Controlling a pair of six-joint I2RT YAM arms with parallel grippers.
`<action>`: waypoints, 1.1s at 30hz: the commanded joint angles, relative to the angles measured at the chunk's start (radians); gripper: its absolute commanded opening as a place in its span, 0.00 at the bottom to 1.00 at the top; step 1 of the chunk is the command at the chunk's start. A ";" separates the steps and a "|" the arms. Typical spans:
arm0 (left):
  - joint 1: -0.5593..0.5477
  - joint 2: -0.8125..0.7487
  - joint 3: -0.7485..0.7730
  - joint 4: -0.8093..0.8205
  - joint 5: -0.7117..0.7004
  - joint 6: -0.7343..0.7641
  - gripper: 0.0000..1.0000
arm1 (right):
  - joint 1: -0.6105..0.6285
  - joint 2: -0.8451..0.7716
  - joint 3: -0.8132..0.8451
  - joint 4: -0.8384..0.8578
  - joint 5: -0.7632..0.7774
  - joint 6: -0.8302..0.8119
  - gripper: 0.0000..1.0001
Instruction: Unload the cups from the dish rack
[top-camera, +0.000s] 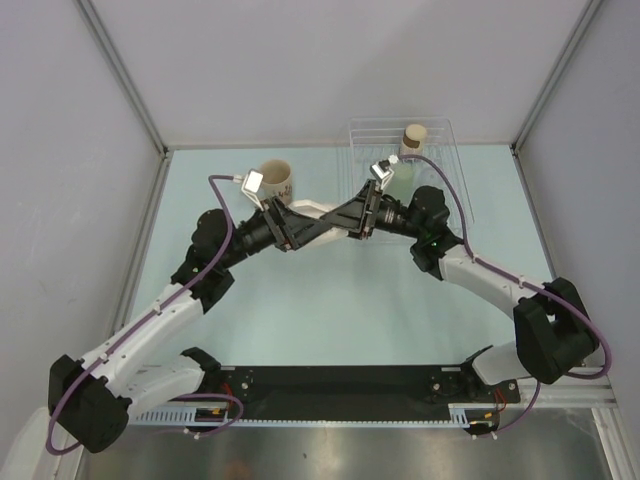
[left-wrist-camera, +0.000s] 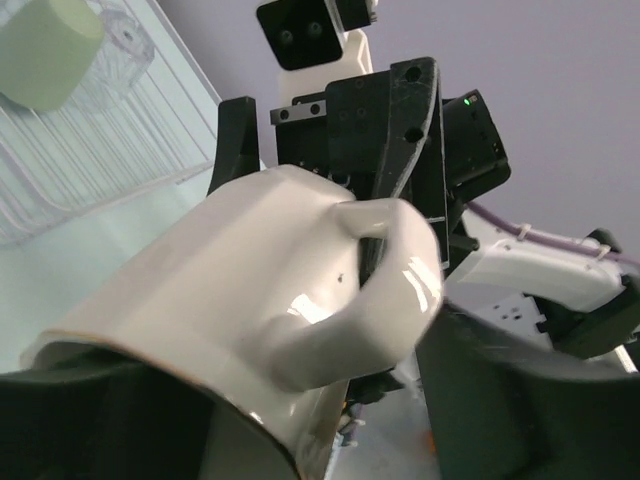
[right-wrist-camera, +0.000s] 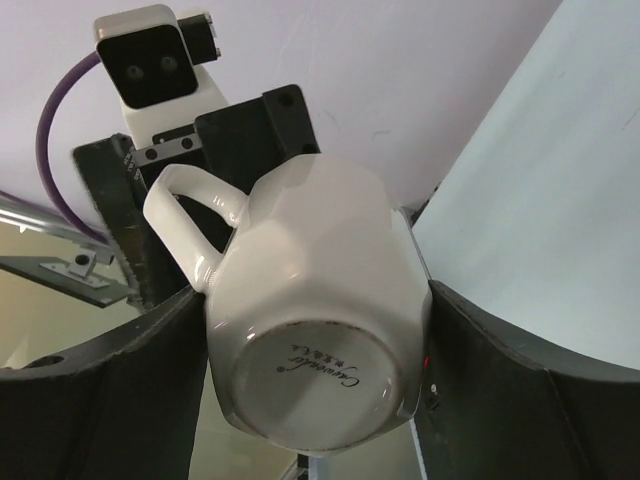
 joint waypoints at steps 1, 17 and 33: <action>-0.008 0.007 0.044 0.075 0.018 0.004 0.56 | 0.021 -0.003 0.049 0.113 0.003 0.009 0.00; -0.008 0.025 0.026 0.104 0.024 -0.014 0.01 | 0.024 0.054 0.030 0.220 -0.031 0.082 0.06; 0.005 -0.009 0.030 0.098 0.054 -0.011 0.00 | -0.181 0.028 -0.014 0.374 -0.095 0.263 1.00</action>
